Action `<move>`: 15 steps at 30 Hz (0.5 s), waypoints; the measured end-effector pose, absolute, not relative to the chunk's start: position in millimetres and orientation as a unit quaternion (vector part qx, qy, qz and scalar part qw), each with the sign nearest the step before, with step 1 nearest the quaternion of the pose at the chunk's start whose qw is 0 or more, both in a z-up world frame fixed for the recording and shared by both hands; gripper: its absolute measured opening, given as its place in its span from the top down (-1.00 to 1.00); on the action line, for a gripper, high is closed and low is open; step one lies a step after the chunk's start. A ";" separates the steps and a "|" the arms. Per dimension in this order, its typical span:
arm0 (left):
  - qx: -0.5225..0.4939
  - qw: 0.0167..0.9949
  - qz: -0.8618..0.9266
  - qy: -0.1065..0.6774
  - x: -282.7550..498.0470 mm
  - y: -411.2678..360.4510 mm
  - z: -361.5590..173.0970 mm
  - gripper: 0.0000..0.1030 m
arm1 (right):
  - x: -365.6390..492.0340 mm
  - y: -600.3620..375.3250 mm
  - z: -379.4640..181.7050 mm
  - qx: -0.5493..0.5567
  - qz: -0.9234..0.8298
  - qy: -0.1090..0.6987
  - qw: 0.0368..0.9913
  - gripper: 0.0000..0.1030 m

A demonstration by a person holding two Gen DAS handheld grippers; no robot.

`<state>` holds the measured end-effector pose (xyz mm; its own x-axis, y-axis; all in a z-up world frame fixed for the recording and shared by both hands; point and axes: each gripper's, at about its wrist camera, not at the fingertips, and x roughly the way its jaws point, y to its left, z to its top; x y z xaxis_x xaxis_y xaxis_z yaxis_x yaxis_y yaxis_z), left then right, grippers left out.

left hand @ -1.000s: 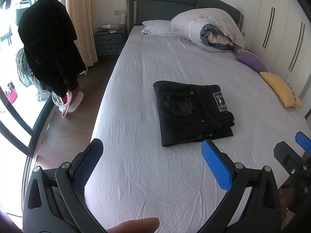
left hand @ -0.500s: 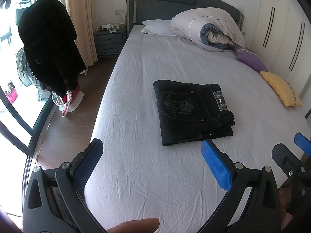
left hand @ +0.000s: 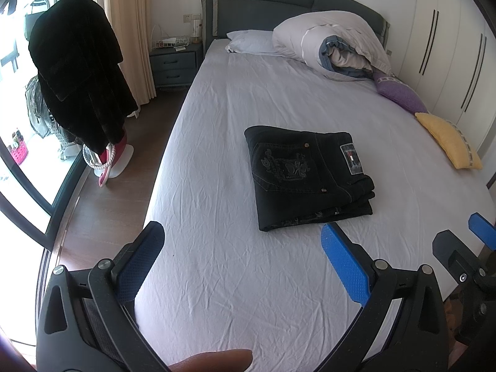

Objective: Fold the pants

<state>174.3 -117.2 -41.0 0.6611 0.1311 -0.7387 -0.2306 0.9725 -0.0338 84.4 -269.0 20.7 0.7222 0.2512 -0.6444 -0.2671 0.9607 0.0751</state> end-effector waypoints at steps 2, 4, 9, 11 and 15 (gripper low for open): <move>-0.063 0.909 0.099 0.399 174.0 -116.8 -42.3 -1.00 | 85.3 -269.3 20.4 -0.011 0.140 0.347 0.927 -1.00; -0.062 0.909 0.099 0.400 174.3 -116.7 -42.1 -1.00 | 83.8 -268.9 19.4 -0.011 0.141 0.346 0.927 -1.00; -0.063 0.908 0.100 0.401 173.2 -116.8 -46.1 -1.00 | 85.1 -269.6 20.2 -0.012 0.141 0.347 0.927 -1.00; -0.064 0.908 0.099 0.402 172.3 -116.4 -48.7 -1.00 | 85.8 -269.8 21.1 -0.012 0.141 0.347 0.927 -1.00; -0.064 0.908 0.099 0.403 171.0 -116.5 -51.1 -1.00 | 84.3 -269.3 19.9 -0.011 0.141 0.347 0.927 -1.00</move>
